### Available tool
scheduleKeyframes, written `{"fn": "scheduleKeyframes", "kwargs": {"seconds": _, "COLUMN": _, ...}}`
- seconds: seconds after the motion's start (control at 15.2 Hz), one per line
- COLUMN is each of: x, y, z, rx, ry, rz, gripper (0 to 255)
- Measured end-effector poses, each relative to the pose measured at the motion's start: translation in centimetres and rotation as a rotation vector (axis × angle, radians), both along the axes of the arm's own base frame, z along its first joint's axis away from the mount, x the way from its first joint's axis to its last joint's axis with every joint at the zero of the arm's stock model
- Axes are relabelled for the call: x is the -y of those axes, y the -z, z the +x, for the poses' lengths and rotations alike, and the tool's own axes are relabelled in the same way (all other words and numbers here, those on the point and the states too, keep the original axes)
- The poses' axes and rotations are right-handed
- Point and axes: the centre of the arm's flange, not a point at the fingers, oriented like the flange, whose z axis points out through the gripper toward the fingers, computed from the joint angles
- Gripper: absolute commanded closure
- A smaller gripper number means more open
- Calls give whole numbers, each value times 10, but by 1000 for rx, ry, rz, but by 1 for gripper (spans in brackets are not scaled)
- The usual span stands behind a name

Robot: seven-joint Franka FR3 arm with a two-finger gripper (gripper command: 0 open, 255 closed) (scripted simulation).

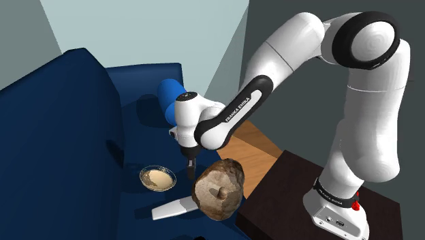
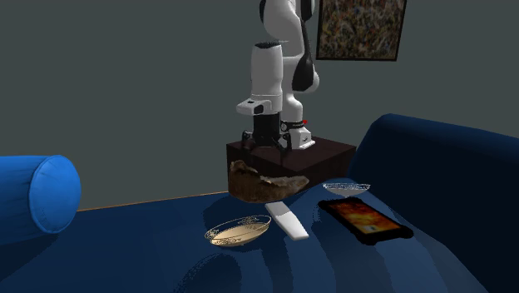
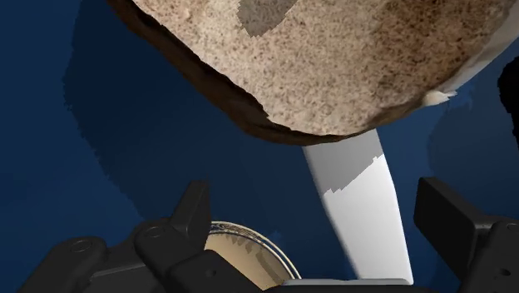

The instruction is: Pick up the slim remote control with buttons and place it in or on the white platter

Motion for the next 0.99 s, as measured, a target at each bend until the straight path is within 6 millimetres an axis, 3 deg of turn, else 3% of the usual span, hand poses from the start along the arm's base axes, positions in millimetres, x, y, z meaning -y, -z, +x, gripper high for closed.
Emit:
{"fn": "scheduleKeyframes", "kwargs": {"seconds": 0.66, "x": -93, "y": 96, "z": 2, "rx": 13, "ry": -220, "rz": -24, "gripper": 0}}
{"fn": "scheduleKeyframes", "kwargs": {"seconds": 0.99, "x": -102, "y": 121, "z": 2, "rx": 15, "ry": -243, "rz": -27, "gripper": 0}}
